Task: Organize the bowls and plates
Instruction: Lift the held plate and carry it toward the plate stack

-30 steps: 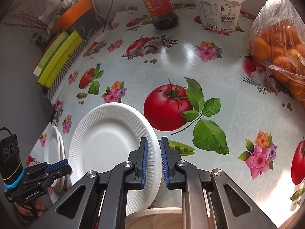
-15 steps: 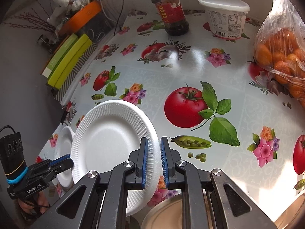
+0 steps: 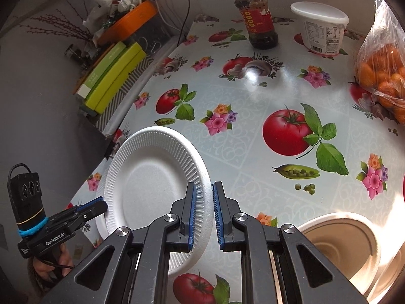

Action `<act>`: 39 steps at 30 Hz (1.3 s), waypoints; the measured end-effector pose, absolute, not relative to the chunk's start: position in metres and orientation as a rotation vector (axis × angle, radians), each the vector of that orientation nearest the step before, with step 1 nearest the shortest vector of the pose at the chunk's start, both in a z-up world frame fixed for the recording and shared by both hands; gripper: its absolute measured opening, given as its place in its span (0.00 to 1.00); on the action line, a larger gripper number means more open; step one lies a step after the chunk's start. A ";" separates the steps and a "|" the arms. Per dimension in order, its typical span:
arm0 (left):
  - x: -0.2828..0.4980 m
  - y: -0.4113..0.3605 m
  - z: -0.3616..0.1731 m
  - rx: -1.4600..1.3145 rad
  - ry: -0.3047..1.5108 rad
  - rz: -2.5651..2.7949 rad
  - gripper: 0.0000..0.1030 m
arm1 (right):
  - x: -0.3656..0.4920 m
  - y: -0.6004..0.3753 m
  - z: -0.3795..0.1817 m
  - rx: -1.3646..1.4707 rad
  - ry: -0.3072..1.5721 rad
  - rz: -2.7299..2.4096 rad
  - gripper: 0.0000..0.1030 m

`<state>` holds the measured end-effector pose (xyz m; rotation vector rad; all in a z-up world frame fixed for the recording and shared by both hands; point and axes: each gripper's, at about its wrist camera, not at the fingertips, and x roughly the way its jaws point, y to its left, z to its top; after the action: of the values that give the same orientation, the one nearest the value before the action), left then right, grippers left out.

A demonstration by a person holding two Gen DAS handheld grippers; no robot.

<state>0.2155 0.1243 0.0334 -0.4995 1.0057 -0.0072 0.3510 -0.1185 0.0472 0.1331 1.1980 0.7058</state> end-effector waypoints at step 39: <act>0.144 0.214 0.015 -0.533 1.003 0.134 0.16 | 0.276 -0.021 0.027 0.094 1.239 0.801 0.13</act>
<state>0.1439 0.2143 0.0148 -0.5326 1.0030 0.1345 0.2755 -0.0209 0.0273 0.0942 1.2395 0.8012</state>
